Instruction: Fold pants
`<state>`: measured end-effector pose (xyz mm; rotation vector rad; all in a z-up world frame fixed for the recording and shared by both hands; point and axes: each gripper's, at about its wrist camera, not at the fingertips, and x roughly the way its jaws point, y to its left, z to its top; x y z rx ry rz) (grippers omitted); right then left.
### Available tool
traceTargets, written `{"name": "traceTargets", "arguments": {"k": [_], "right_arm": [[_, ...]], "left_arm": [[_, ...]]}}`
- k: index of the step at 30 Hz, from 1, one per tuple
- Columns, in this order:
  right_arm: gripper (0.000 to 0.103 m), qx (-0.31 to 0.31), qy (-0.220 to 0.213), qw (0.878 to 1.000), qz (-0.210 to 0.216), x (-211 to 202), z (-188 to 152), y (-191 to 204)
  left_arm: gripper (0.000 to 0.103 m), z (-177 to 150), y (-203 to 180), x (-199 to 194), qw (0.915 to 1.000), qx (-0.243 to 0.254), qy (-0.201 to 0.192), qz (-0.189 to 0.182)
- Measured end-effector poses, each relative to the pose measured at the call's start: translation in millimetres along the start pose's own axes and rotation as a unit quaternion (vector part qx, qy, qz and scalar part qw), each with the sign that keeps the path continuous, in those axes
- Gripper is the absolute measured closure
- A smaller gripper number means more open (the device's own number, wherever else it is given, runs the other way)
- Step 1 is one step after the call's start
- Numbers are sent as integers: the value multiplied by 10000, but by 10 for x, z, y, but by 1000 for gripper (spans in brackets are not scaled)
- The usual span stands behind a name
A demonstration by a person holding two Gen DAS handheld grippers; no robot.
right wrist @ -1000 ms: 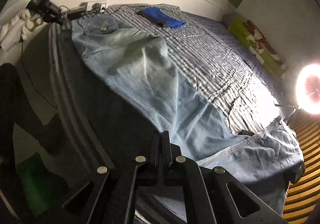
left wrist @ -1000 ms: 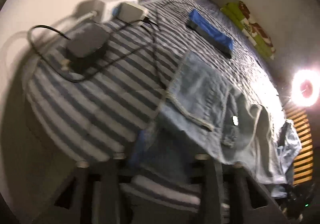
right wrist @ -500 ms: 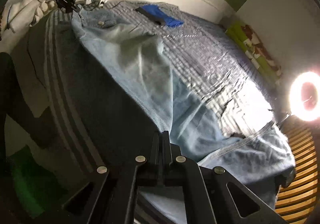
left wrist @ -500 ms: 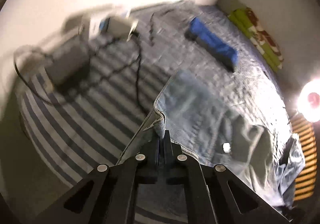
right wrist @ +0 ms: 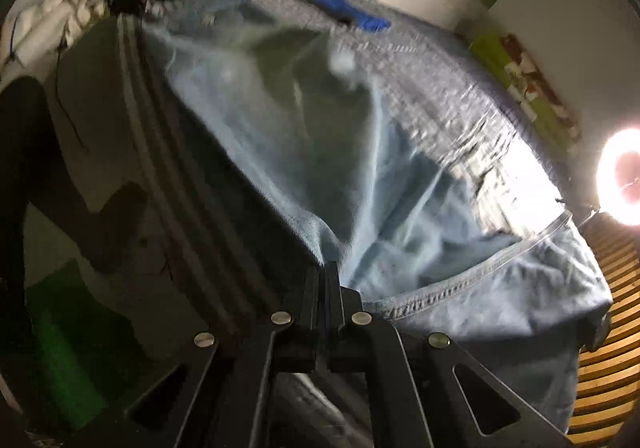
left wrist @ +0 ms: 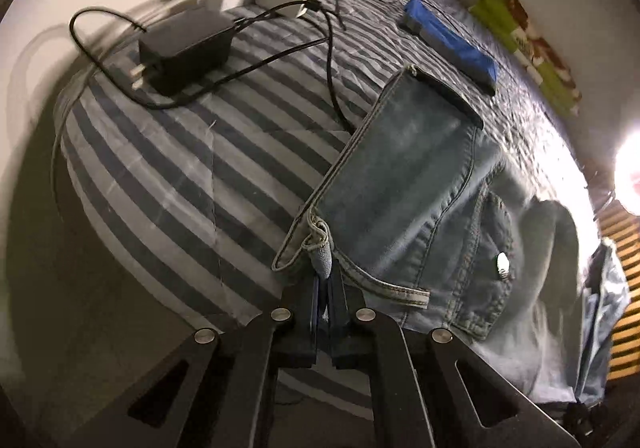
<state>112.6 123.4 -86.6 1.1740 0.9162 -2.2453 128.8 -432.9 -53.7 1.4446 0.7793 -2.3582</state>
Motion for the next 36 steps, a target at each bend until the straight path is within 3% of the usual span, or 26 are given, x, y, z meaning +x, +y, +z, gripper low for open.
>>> {"name": "traceTargets", "arguments": {"k": [3,6,11,14,17,20,23,26,29,31,33,35,36], "right_arm": [[101,-37,162,9999,36,151,-89,82],[97,-28,272,9996,72,238,-116,127],[94,338,159,9979,526,0,-159,-28],[94,917,-67,9939,617,-256,-258,-308],[93,1891,-241,9801,559,-507,-502,-750],[93,2612,-305,9645,239,-646,-799,-1196],[93,3322,-273,9424,-267,-768,-1181,-1711],[92,4072,-324,9101,-703,-918,-1622,-2215],[84,4995,-364,8595,-1021,-1055,-2254,-2785],[82,5584,-363,8229,-983,-1059,-2654,-3116],[82,5977,-407,7960,-867,-1028,-2942,-3360],[82,6105,-465,7871,-747,-1014,-3071,-3485],[82,6091,-481,7888,-664,-972,-3084,-3520]], "left_arm": [[92,11,-46,-48,9998,149,41,115],[82,21,-69,-227,9989,243,-175,354],[82,-47,-403,-559,9965,615,-520,208],[81,-109,-865,-633,9929,1028,-593,-37],[81,-251,-1451,-603,9865,1505,-454,-451],[80,-443,-2105,-489,9754,2026,-193,-851],[78,-682,-2785,-323,9608,2490,110,-1212],[77,-942,-3465,-195,9444,2902,383,-1497],[73,-1196,-4150,-93,9250,3362,585,-1673],[67,-1332,-4594,-22,9120,3631,671,-1785],[59,-1415,-5014,54,9016,3751,804,-1999],[55,-1427,-5421,173,8993,3703,908,-2144],[49,-1420,-5592,245,8992,3647,969,-2216]]}}
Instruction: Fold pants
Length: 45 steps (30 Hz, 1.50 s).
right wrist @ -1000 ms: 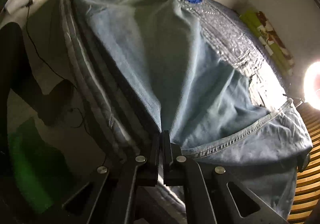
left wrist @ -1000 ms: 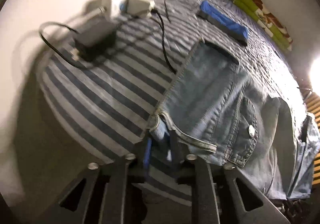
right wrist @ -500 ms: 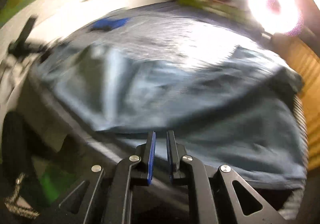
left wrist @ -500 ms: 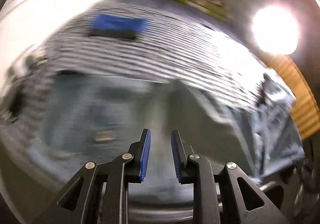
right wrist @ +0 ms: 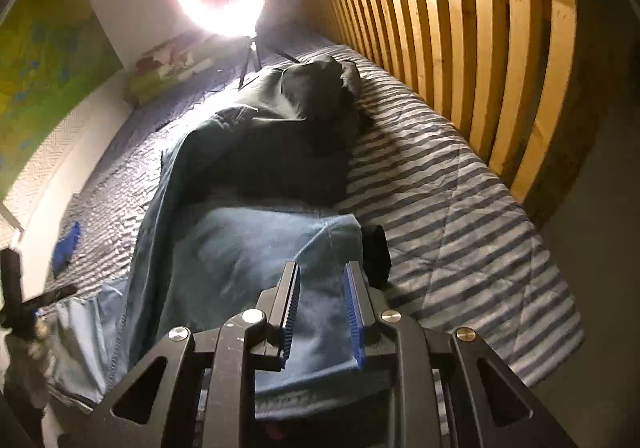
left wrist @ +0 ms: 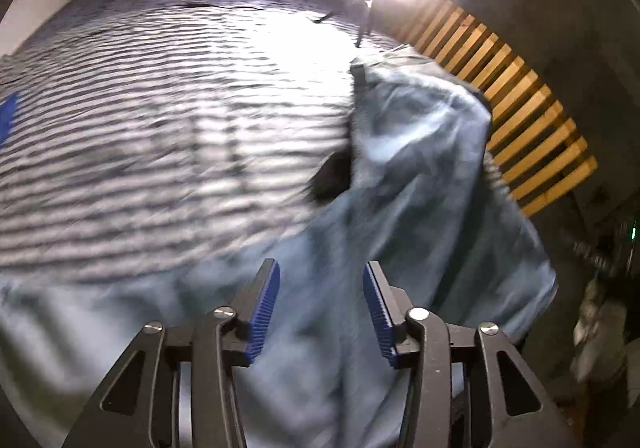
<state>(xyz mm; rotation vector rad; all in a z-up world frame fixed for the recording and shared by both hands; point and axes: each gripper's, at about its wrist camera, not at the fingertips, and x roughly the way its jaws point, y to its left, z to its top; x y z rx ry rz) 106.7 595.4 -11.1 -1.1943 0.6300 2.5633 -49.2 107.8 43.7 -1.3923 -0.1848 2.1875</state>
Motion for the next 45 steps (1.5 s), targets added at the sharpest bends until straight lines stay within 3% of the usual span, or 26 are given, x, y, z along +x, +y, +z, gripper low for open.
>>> {"name": "traceTargets", "arguments": {"k": [3,7,11,13,16,19,20,21,23,24,27,30,34,38,40,42,43,45], "right_arm": [[82,-97,165,9996,202,164,25,37],[82,-136,343,9983,448,331,-30,116],[82,-244,412,9970,616,377,-97,149],[82,-314,395,9967,642,362,-133,149],[82,-308,386,9963,697,351,-159,92],[82,-279,391,9964,695,347,-175,32],[82,-277,388,9966,671,337,-185,2],[82,-276,376,9968,647,327,-188,-23],[82,-249,336,9973,604,296,-195,-80],[82,-202,316,9976,581,281,-197,-119],[82,-36,275,9982,524,256,-191,-216],[82,66,202,9984,526,194,-176,-279],[82,114,54,9985,540,63,-138,-296],[82,240,-93,9971,712,-81,-95,-319],[82,257,-134,9970,721,-133,-84,-331],[82,300,-134,9967,746,-167,-83,-351],[82,330,-138,9965,758,-183,-85,-364],[82,370,-131,9958,831,-225,-85,-380]], "left_arm": [[33,374,-123,391,9986,-379,49,-353],[31,794,-143,891,9920,-1042,169,-695],[26,1073,-43,1295,9885,-1396,191,-548],[23,1155,75,1452,9801,-1791,263,-809],[20,1217,224,1695,9600,-2420,422,-1343],[22,1252,229,1843,9548,-2523,512,-1484],[39,1258,189,1845,9566,-2435,505,-1521],[73,1278,89,1820,9623,-2169,537,-1549],[96,1296,-113,1724,9773,-1625,509,-1260],[102,1301,-242,1644,9839,-1320,451,-1113],[101,1267,-626,1338,9916,-651,308,-1075],[101,1157,-1087,986,9921,10,177,-1246],[101,836,-1718,655,9807,650,322,-1815],[100,283,-2403,594,9610,1377,709,-2293],[93,-50,-2653,644,9488,1688,1100,-2431],[54,-320,-2757,763,9335,1798,1735,-2573],[53,-437,-2730,764,9322,1780,1816,-2575],[53,-563,-2588,643,9407,1809,1617,-2372]]}}
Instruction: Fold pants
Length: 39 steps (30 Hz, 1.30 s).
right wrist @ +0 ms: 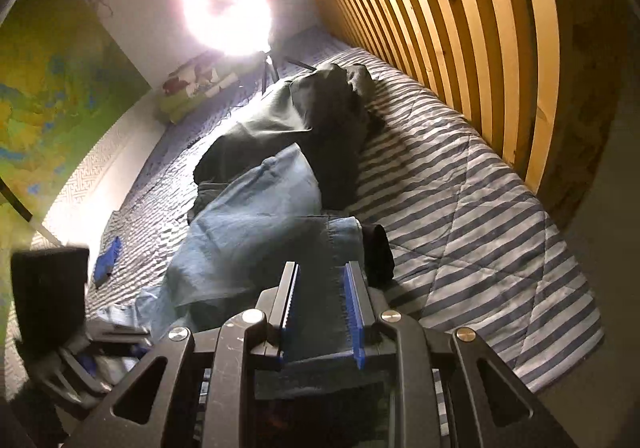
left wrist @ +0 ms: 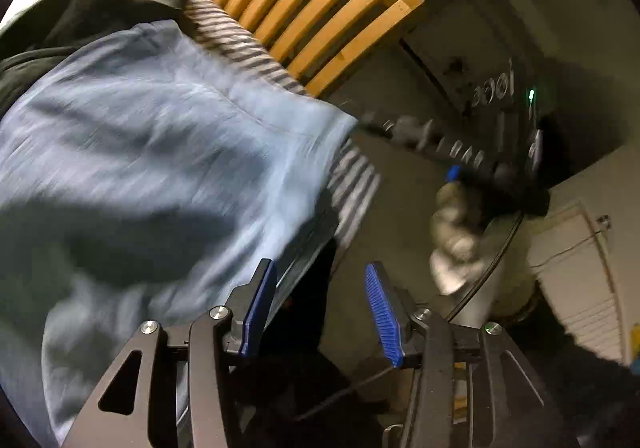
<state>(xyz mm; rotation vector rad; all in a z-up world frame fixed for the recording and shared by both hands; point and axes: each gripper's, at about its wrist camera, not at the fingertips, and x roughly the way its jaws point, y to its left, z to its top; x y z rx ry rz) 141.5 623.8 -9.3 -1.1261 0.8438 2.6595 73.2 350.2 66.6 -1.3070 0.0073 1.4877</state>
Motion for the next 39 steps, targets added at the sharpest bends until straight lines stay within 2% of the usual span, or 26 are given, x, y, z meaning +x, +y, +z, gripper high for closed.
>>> {"name": "traceTargets", "arguments": {"k": [2,3,6,9,12,15,18,19,21,23,26,28,29,30,31,34,37,39], "right_arm": [[80,-8,-6,10000,68,-35,1,6],[75,9,-14,9999,139,-51,-1,9],[62,54,23,9997,236,-41,-9,23],[61,387,180,9977,521,27,-41,-54],[61,1102,207,9871,1145,35,-88,-259],[61,1647,153,9709,1734,19,-149,-433],[59,1947,284,9600,1992,87,-189,-507],[59,1932,373,9617,1907,125,-194,-492],[59,1800,495,9686,1642,202,-199,-428],[59,1700,662,9725,1449,293,-207,-352],[59,1342,836,9810,1121,392,-209,-179],[69,943,863,9889,756,409,-178,-49],[81,807,870,9912,581,409,-154,2],[99,764,859,9922,476,404,-128,27],[103,765,845,9924,454,390,-104,21],[103,739,472,9953,398,138,40,78],[103,563,-397,9972,288,-471,180,97],[103,731,-704,9948,102,-708,156,-72]], "left_arm": [[53,-180,82,-180,9996,-57,-191,199],[53,-286,143,-283,9991,-101,-273,316],[53,-760,344,-704,9932,-320,-573,961],[53,-1134,652,-1039,9856,-751,-750,1317],[53,-1630,959,-1358,9729,-1279,-904,1701],[53,-2027,1320,-1635,9546,-1940,-1103,1973],[53,-2371,1488,-1847,9391,-2217,-1220,2326],[53,-2484,1529,-1905,9334,-2244,-1217,2521],[53,-2602,1552,-1930,9276,-2176,-1139,2815],[51,-2665,1500,-1851,9214,-1864,-894,3290],[46,-2736,1403,-1777,9166,-1408,-591,3694],[46,-2702,1370,-1706,9173,-1337,-531,3712],[46,-2672,1358,-1671,9190,-1315,-544,3677],[45,-2638,1349,-1637,9217,-1242,-567,3631],[45,-2549,1332,-1541,9229,-1147,-555,3633],[45,-2412,1351,-1303,9243,-920,-336,3690],[45,-2403,1367,-1190,9241,-778,-215,3735],[45,-2412,1380,-1190,9249,-799,-256,3708]]}}
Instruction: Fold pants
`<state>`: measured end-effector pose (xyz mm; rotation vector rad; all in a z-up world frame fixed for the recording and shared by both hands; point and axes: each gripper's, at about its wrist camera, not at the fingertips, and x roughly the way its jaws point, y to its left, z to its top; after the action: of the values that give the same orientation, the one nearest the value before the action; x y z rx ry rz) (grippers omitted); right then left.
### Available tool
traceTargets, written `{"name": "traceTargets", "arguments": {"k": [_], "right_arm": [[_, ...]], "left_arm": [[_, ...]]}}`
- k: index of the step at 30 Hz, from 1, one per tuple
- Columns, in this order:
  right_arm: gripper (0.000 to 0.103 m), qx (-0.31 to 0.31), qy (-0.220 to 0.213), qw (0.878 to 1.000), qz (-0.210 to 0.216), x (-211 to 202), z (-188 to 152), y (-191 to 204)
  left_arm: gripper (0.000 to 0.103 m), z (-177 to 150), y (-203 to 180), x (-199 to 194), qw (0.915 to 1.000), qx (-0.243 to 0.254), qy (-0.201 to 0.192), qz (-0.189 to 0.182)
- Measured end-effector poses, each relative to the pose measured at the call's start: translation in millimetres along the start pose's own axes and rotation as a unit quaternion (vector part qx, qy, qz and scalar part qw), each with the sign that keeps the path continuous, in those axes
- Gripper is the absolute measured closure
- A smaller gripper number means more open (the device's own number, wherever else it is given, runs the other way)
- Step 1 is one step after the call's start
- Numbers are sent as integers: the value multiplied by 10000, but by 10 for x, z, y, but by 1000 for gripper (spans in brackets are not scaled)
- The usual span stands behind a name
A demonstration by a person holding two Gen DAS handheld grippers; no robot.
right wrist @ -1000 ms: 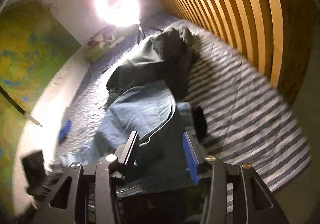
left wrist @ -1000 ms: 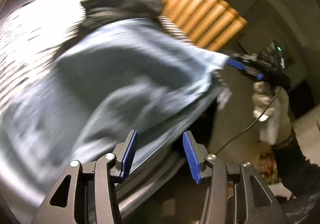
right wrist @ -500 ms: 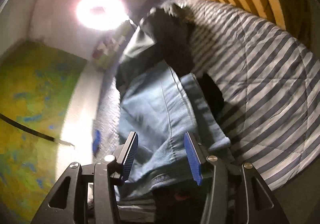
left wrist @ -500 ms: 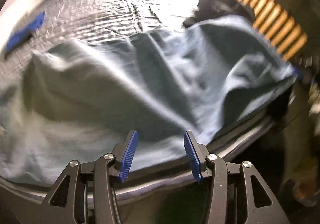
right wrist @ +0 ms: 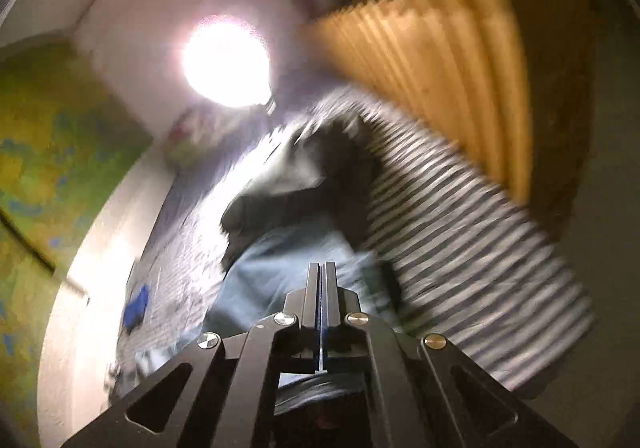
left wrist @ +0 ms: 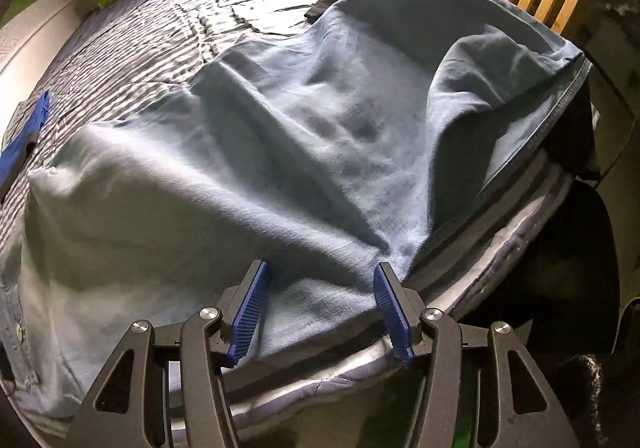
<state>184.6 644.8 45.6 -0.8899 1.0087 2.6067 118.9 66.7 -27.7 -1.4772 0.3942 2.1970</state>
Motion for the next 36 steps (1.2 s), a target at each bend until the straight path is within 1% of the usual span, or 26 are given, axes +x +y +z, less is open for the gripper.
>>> {"name": "traceTargets", "arguments": {"k": [2,4,6,7,8,9,11,13,16,18,20,23,25,26,27,28,29,30,31,33,35,36], "right_arm": [[103,120,131,9998,-52,11,-46,-183],[99,394,515,9979,54,171,-144,-322],[97,477,921,9945,113,392,-231,-335],[96,403,1001,9941,84,480,-258,-288],[91,305,1068,9938,31,549,-269,-235],[78,246,1170,9928,-61,643,-278,-196],[62,285,1317,9908,-156,786,-300,-181],[62,410,1416,9889,-197,899,-334,-208],[62,653,1607,9848,-42,1016,-386,-306],[62,841,1836,9794,65,1103,-423,-354],[62,1017,1967,9751,119,1161,-448,-393],[62,1179,2031,9716,279,1181,-460,-391],[73,1235,2000,9707,493,1142,-449,-329],[73,1141,1970,9723,526,1125,-433,-269],[74,992,1876,9760,492,1097,-413,-188],[75,875,1805,9785,474,1058,-387,-131],[78,762,1726,9810,451,1032,-365,-66],[79,667,1671,9829,398,1010,-342,-7],[79,559,1628,9846,317,1000,-323,56],[80,301,1538,9875,191,957,-285,158],[82,254,1474,9885,204,919,-261,199],[83,271,1433,9890,239,901,-251,211]], "left_arm": [[45,4,15,5,9999,-106,-17,-100],[45,18,-17,-14,9999,-75,-49,-130],[45,39,-72,-30,9999,27,-32,-128],[45,41,-97,-42,9999,64,-20,-128],[45,45,-123,-52,9999,102,-21,-112],[45,60,-141,-57,9999,134,-34,-99],[45,80,-182,-103,9998,162,-86,-122],[45,99,-241,-160,9995,205,-159,-191],[45,155,-348,-146,9990,377,-155,-201],[45,202,-408,-101,9988,443,-128,-193],[45,260,-474,-60,9983,523,-133,-238],[45,314,-560,-16,9976,624,-144,-252],[45,345,-601,27,9973,680,-128,-233],[45,357,-618,52,9973,705,-106,-197],[47,367,-632,71,9972,720,-98,-195],[50,373,-645,83,9970,730,-100,-242],[61,380,-656,92,9969,732,-94,-285],[67,386,-657,99,9969,723,-93,-300],[70,389,-662,96,9968,719,-102,-323],[91,399,-673,113,9968,749,-102,-243],[100,401,-664,139,9968,784,-94,-142],[100,403,-659,142,9968,779,-108,-112]]}}
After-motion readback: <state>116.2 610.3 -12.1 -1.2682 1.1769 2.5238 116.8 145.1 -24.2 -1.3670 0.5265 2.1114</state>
